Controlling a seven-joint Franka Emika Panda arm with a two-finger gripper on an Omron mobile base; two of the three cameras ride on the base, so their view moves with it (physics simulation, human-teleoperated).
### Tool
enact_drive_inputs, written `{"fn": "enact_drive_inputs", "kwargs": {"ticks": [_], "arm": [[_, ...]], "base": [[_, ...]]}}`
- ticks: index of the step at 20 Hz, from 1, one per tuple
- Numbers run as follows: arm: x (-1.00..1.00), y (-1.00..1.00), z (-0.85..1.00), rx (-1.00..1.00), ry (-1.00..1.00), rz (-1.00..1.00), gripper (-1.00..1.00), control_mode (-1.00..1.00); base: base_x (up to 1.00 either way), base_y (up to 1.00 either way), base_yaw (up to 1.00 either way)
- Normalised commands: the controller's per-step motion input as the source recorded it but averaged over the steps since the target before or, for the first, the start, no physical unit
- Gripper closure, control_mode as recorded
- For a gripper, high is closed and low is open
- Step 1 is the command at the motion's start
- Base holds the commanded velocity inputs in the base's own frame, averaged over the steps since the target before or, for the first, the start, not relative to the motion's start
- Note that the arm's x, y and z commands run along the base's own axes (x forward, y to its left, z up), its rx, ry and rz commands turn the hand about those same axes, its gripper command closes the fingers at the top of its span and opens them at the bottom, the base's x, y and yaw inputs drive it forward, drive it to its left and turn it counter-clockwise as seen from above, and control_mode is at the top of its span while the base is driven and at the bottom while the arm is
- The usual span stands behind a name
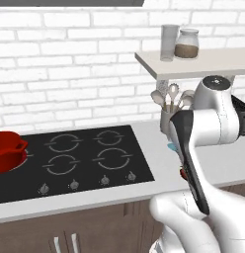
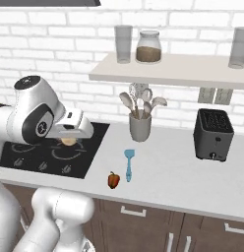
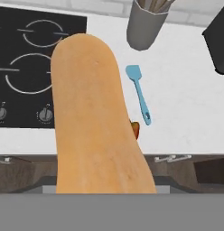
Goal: Put the bell pepper and squash in the pot. Retrieve the spatula and lightly stir the vegetables in the pot.
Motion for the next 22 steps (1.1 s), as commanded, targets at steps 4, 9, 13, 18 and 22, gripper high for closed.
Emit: {"fn": "enact_drive_inputs", "kwargs": {"ticks": [4, 9, 13, 18, 22], "arm": [[0.00, 0.00, 0.00, 0.00, 0.00, 0.00, 1.00, -1.00], [0.00, 0.00, 0.00, 0.00, 0.00, 0.00, 1.00, 1.00], [0.00, 0.00, 0.00, 0.00, 0.00, 0.00, 1.00, 1.00], [0.00, 0.00, 0.00, 0.00, 0.00, 0.00, 1.00, 1.00], [0.00, 0.00, 0.00, 0.00, 0.00, 0.00, 1.00, 1.00]], "base": [[0.00, 0.00, 0.00], [0.00, 0.73, 0.00], [0.00, 1.00, 0.00], [0.00, 1.00, 0.00], [0.04, 1.00, -0.02]]}}
